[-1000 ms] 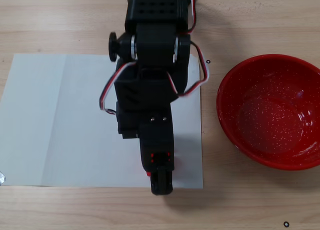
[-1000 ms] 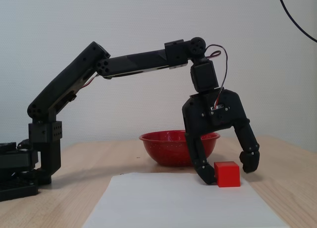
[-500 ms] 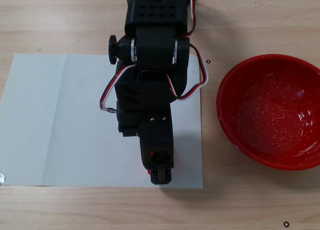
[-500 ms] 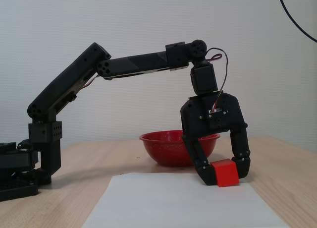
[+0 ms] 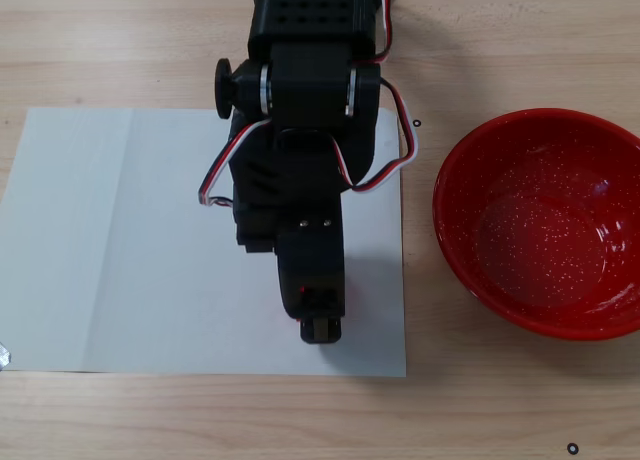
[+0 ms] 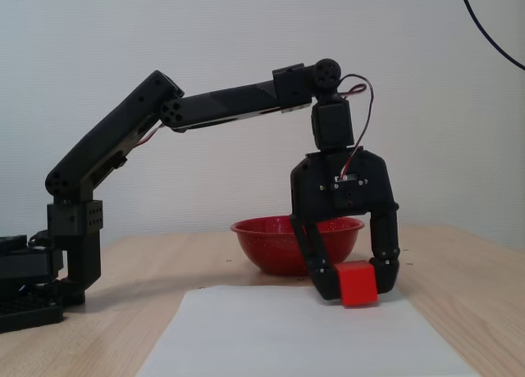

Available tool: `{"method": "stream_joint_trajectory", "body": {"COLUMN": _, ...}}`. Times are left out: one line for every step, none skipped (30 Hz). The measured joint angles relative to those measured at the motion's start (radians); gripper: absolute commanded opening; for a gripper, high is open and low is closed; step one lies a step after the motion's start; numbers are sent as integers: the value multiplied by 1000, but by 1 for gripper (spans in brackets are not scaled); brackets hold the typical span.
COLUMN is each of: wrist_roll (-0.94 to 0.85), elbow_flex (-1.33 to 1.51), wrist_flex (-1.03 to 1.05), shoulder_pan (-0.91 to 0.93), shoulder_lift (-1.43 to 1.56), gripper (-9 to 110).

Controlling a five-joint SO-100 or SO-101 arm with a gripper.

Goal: Grasp the red cube and put it in the red bowl.

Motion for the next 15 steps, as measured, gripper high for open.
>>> {"method": "stream_joint_trajectory", "body": {"wrist_roll": 0, "elbow_flex": 0, "wrist_flex": 15, "shoulder_pan": 0, "shoulder_lift": 0, "gripper": 0}}
{"method": "stream_joint_trajectory", "body": {"wrist_roll": -2, "elbow_flex": 0, "wrist_flex": 21, "shoulder_pan": 0, "shoulder_lift": 0, "gripper": 0}}
{"method": "stream_joint_trajectory", "body": {"wrist_roll": -2, "elbow_flex": 0, "wrist_flex": 26, "shoulder_pan": 0, "shoulder_lift": 2, "gripper": 0}}
{"method": "stream_joint_trajectory", "body": {"wrist_roll": -2, "elbow_flex": 0, "wrist_flex": 37, "shoulder_pan": 0, "shoulder_lift": 5, "gripper": 0}}
{"method": "stream_joint_trajectory", "body": {"wrist_roll": 0, "elbow_flex": 0, "wrist_flex": 46, "shoulder_pan": 0, "shoulder_lift": 5, "gripper": 0}}
{"method": "stream_joint_trajectory", "body": {"wrist_roll": 0, "elbow_flex": 0, "wrist_flex": 57, "shoulder_pan": 0, "shoulder_lift": 17, "gripper": 0}}
{"method": "stream_joint_trajectory", "body": {"wrist_roll": 0, "elbow_flex": 0, "wrist_flex": 67, "shoulder_pan": 0, "shoulder_lift": 26, "gripper": 0}}
{"method": "stream_joint_trajectory", "body": {"wrist_roll": 0, "elbow_flex": 0, "wrist_flex": 78, "shoulder_pan": 0, "shoulder_lift": 46, "gripper": 0}}
{"method": "stream_joint_trajectory", "body": {"wrist_roll": 0, "elbow_flex": 2, "wrist_flex": 83, "shoulder_pan": 0, "shoulder_lift": 71, "gripper": 0}}
{"method": "stream_joint_trajectory", "body": {"wrist_roll": -2, "elbow_flex": 3, "wrist_flex": 83, "shoulder_pan": 0, "shoulder_lift": 103, "gripper": 0}}
{"method": "stream_joint_trajectory", "body": {"wrist_roll": -2, "elbow_flex": 5, "wrist_flex": 83, "shoulder_pan": 0, "shoulder_lift": 135, "gripper": 0}}
{"method": "stream_joint_trajectory", "body": {"wrist_roll": -2, "elbow_flex": 12, "wrist_flex": 83, "shoulder_pan": 0, "shoulder_lift": 173, "gripper": 0}}
{"method": "stream_joint_trajectory", "body": {"wrist_roll": 0, "elbow_flex": 31, "wrist_flex": 83, "shoulder_pan": 0, "shoulder_lift": 213, "gripper": 0}}
{"method": "stream_joint_trajectory", "body": {"wrist_roll": 0, "elbow_flex": 54, "wrist_flex": 83, "shoulder_pan": 0, "shoulder_lift": 253, "gripper": 0}}
{"method": "stream_joint_trajectory", "body": {"wrist_roll": 0, "elbow_flex": 78, "wrist_flex": 83, "shoulder_pan": 0, "shoulder_lift": 288, "gripper": 0}}
